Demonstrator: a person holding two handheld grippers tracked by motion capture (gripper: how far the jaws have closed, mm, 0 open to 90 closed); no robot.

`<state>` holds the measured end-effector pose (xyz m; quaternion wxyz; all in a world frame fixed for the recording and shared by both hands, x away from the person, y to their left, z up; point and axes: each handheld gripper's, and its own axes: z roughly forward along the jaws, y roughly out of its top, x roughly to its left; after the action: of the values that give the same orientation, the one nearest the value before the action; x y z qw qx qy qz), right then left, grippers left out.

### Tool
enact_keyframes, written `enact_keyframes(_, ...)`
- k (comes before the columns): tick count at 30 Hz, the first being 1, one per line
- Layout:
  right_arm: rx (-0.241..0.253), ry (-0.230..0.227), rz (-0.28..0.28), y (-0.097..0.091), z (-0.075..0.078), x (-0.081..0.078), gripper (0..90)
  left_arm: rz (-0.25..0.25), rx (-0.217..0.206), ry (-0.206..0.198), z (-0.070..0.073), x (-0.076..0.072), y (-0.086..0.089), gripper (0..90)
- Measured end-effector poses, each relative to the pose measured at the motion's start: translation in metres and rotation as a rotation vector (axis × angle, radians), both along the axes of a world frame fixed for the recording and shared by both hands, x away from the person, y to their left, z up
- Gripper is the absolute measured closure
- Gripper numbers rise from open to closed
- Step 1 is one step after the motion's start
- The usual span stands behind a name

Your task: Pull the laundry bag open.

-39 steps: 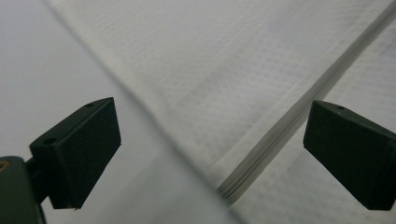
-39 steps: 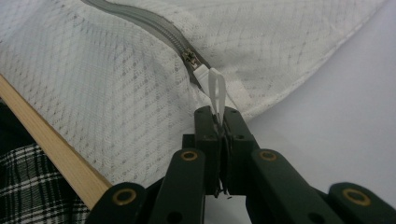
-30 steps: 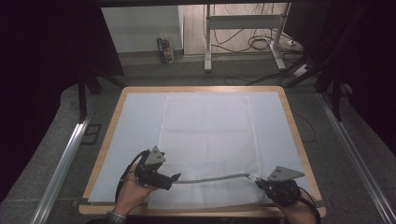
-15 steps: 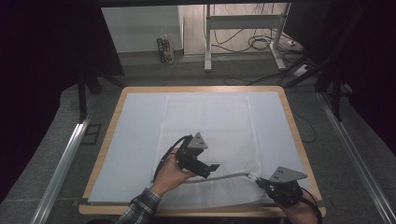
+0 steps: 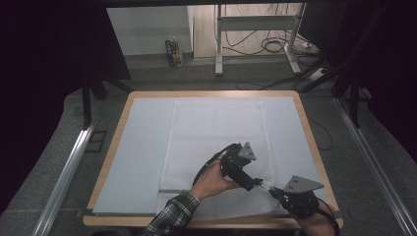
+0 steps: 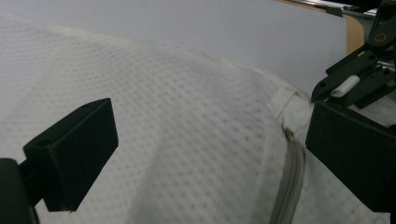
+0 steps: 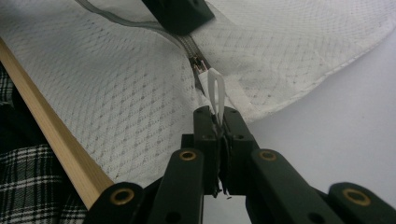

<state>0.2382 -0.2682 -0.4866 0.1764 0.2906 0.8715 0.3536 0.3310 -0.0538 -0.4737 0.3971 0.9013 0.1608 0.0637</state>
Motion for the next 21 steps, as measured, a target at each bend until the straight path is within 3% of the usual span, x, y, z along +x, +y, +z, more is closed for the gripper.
enact_keyframes(8,0.012,0.009,-0.004,-0.001,0.0,0.001,85.2,-0.016,0.019,0.014,-0.011,0.0,-0.017,3.2)
enact_keyframes(11,0.014,0.013,-0.006,-0.001,0.0,0.001,85.2,-0.03,0.049,-0.001,-0.015,-0.001,-0.021,3.3)
enact_keyframes(15,0.011,0.02,0.0,-0.001,0.0,0.001,85.2,0.013,0.059,-0.04,-0.015,0.0,-0.022,5.3)
enact_keyframes(21,0.003,0.026,-0.013,-0.001,0.0,0.002,85.3,0.047,0.028,-0.046,-0.008,0.002,-0.012,6.1)
